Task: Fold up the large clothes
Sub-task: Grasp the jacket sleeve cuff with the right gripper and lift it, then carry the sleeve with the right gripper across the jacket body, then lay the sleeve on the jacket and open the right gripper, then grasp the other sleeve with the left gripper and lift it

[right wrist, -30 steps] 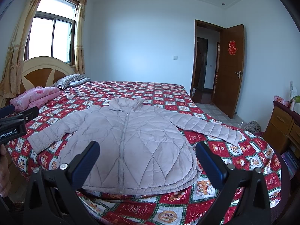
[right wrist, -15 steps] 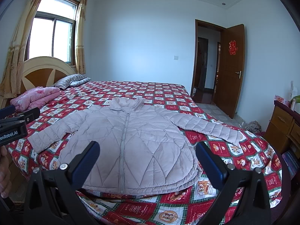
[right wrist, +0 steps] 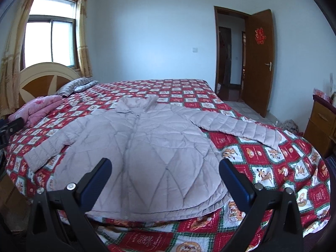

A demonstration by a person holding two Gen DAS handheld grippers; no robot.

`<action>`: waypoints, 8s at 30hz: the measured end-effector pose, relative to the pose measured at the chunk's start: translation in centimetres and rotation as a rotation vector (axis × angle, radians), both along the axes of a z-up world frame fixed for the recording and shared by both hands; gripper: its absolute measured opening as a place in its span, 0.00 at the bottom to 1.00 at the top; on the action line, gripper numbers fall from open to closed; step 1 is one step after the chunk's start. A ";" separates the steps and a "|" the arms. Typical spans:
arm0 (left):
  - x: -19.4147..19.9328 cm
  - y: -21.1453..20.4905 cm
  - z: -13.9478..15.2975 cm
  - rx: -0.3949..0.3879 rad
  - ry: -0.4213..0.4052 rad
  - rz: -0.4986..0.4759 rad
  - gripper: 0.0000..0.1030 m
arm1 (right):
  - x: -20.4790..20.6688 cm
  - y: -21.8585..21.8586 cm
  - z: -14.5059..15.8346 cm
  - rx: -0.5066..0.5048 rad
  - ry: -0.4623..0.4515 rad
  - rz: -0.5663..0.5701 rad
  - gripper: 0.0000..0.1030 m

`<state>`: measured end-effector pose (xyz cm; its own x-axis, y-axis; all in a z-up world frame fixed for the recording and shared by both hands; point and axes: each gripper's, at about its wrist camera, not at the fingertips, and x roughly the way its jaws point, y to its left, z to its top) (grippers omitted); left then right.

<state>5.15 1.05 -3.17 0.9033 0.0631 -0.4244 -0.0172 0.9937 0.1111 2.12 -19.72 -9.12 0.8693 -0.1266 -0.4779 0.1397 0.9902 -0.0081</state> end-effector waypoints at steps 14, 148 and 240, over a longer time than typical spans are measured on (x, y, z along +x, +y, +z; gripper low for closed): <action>19.3 0.4 -10.0 0.089 0.149 0.107 0.99 | 9.4 -24.1 -5.2 0.366 0.168 -0.514 0.88; 38.0 -3.8 -18.2 0.159 0.312 0.109 0.99 | 38.9 -9.6 -12.0 0.137 0.327 -0.017 0.36; 20.2 25.1 -5.9 0.026 0.121 0.388 0.12 | 34.6 1.9 -12.3 -0.033 0.323 0.186 0.74</action>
<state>25.38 26.11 -9.03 0.7538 0.4014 -0.5203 -0.3752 0.9129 0.1608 36.73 -17.81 -21.46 0.6837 -0.0008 -0.7298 -0.0573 0.9969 -0.0548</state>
